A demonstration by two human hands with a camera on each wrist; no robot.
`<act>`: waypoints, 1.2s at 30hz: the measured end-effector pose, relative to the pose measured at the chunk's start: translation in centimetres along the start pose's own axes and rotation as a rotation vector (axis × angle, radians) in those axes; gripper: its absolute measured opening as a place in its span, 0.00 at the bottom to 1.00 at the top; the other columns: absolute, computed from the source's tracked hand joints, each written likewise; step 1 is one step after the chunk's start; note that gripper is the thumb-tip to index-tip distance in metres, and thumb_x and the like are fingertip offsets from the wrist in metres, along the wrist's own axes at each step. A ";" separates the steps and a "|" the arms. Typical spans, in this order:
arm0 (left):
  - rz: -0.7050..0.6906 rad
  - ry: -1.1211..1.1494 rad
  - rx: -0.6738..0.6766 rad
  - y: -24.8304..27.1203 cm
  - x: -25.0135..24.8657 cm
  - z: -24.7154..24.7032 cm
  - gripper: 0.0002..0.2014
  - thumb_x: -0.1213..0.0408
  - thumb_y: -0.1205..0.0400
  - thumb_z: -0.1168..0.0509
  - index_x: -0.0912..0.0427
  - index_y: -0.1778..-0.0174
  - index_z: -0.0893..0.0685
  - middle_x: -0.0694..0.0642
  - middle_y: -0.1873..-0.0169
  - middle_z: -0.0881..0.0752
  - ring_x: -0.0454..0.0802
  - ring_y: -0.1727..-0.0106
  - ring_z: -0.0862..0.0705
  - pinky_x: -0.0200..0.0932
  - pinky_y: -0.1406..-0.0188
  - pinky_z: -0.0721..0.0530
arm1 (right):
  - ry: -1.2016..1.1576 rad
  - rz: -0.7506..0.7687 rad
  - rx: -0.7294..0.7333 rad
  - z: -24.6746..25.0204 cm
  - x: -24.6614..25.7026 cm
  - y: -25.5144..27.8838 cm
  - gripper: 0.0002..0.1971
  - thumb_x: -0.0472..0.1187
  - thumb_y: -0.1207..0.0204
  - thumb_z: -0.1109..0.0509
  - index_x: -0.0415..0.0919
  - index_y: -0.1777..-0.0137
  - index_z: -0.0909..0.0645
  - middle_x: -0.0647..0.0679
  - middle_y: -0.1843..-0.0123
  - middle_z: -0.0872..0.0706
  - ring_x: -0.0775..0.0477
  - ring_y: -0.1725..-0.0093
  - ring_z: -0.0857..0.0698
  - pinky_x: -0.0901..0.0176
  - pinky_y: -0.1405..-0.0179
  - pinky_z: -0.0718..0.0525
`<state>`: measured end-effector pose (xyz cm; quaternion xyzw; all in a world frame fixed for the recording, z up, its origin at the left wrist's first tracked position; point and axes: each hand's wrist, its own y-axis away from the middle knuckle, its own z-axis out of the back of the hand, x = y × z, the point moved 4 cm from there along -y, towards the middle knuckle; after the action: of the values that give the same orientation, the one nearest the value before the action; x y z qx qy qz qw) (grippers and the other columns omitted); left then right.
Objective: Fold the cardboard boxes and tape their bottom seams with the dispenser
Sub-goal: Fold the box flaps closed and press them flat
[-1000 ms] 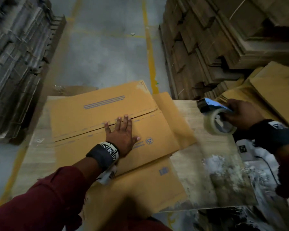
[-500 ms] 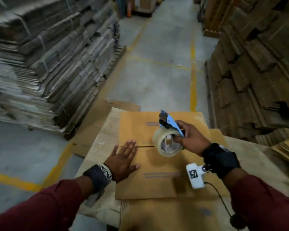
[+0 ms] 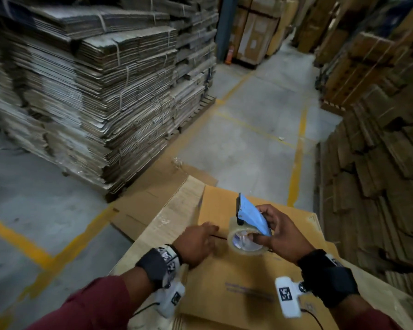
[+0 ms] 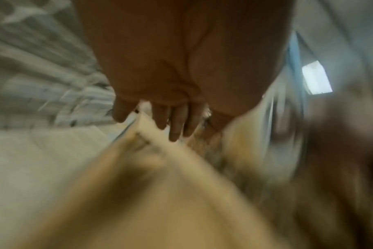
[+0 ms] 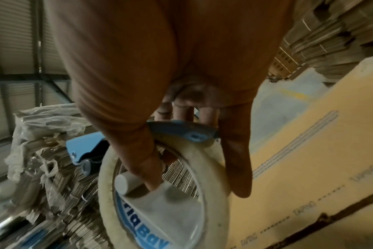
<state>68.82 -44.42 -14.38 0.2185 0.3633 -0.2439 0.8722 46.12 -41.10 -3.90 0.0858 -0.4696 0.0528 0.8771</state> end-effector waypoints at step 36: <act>0.529 1.255 -0.576 4.6 -1.9 5.9 0.02 0.76 0.17 0.27 0.72 0.53 0.11 0.66 0.63 0.07 0.55 0.67 0.11 0.44 0.68 0.08 | 0.714 0.146 0.089 -2.2 5.0 -0.8 0.37 0.71 0.35 0.21 0.65 0.26 0.26 0.67 0.35 0.15 0.56 0.41 0.15 0.58 0.47 0.18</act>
<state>73.47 -43.59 -8.23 0.1595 0.7787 0.2501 0.5528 50.82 -41.39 -1.03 0.0664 -0.1359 0.1626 0.9750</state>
